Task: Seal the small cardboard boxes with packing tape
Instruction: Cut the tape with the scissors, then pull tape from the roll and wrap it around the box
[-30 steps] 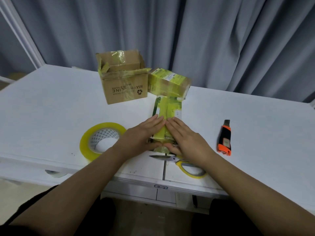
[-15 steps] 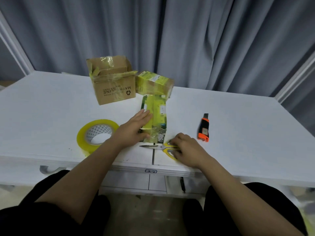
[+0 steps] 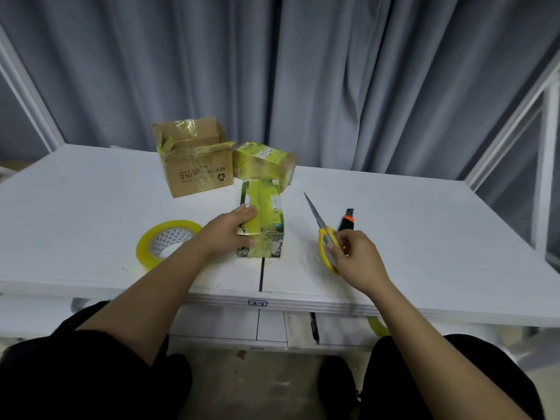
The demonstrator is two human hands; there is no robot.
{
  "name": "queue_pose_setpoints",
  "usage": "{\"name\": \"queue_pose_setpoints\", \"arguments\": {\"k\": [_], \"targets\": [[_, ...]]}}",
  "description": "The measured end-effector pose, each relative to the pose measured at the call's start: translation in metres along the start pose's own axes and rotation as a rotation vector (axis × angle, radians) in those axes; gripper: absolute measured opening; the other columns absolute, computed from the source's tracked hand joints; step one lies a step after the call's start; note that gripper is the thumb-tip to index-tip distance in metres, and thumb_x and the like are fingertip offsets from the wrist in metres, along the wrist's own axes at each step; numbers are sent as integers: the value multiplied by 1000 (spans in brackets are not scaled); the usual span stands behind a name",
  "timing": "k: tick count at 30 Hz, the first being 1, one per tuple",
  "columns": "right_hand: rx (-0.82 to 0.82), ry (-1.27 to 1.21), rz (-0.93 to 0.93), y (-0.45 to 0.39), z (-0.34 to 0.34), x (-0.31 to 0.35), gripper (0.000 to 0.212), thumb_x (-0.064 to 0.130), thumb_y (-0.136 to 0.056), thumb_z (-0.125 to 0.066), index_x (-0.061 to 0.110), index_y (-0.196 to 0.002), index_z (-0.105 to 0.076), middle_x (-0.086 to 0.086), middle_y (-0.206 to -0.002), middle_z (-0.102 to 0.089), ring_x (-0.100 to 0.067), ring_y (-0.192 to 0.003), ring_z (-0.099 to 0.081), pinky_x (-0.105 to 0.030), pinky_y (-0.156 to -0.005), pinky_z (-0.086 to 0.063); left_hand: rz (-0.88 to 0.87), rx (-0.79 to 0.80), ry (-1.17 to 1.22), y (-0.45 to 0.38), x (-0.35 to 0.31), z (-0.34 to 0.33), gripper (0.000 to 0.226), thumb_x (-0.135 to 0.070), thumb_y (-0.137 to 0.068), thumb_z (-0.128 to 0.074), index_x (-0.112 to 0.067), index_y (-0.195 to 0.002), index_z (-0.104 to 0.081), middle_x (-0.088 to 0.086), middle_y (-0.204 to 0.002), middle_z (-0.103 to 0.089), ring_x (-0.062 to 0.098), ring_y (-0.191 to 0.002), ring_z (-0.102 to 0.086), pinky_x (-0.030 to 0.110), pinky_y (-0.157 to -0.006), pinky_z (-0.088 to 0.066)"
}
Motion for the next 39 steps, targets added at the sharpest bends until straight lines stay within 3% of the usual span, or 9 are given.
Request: {"name": "queue_pose_setpoints", "arguments": {"k": [5,9,16,21,26,30,32,35,39], "targets": [[55,74,-206,-28,-40,4,48,39,-93,-56,11,-58,-39,-4,-55,-42,-19,-54,-39,-30,-50,-27,-20,15,35,18,-12,-3,85,-19,-84,-72,-19,-151,-21,-5,-159,-8,7,-145,-7,17,-109,-12],[111,262,-228,-48,-67,4,41,38,-99,-43,1,-83,-54,-20,-92,-59,-32,-86,-58,-30,-61,-35,121,-99,-109,45,13,15,89,-35,-90,-62,-13,-152,-2,3,-160,3,17,-146,7,28,-115,-4],[-187,41,102,-54,-46,66,31,10,-95,-46,5,-123,-59,-17,-126,-52,-33,-119,-42,-28,-88,-31,504,114,-596,88,75,19,70,-55,-79,-63,-17,-134,-40,5,-138,-47,27,-133,-37,48,-114,-12],[-73,5,403,-30,-52,119,28,6,-90,-52,9,-116,-64,-6,-116,-55,-24,-113,-44,-15,-86,-26,382,-114,-428,96,69,39,46,-45,-85,-59,-22,-125,-53,2,-130,-56,23,-125,-47,34,-107,-30],[183,-320,360,-31,-66,156,41,11,-91,-60,21,-130,-55,1,-135,-48,-17,-129,-41,-40,-108,-35,201,-274,-25,91,38,64,52,-36,-84,-69,-14,-127,-52,6,-131,-56,27,-119,-50,39,-99,-40],[427,-572,176,-49,-82,171,50,25,-92,-61,32,-138,-44,7,-144,-39,-2,-123,-43,-10,-90,-41,10,-262,25,71,5,72,45,-34,-84,-69,-13,-122,-56,7,-123,-58,27,-114,-50,41,-97,-41],[341,-577,171,-61,-77,172,37,25,-89,-65,29,-125,-55,2,-134,-49,1,-107,-50,-2,-74,-43,-14,-286,7,62,-2,76,52,-35,-84,-69,-14,-128,-53,5,-130,-54,25,-120,-45,40,-102,-37],[113,-548,227,-70,-64,168,25,18,-86,-69,21,-111,-65,-2,-117,-58,-10,-99,-58,-9,-77,-47,4,-330,-10,50,-1,80,56,-34,-84,-69,-13,-132,-49,6,-135,-50,25,-124,-40,37,-105,-34],[-9,-531,283,-75,-63,164,19,11,-85,-70,23,-99,-69,3,-97,-63,1,-83,-57,-7,-75,-45,0,-365,-56,38,1,83,57,-35,-83,-69,-13,-132,-49,6,-134,-51,27,-122,-42,34,-102,-32]]}}
Point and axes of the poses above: each hand's wrist, its own y-axis away from the middle knuckle, its own z-axis out of the back of the hand, x = y × z, the point moved 8 cm from there along -y, towards the middle knuckle
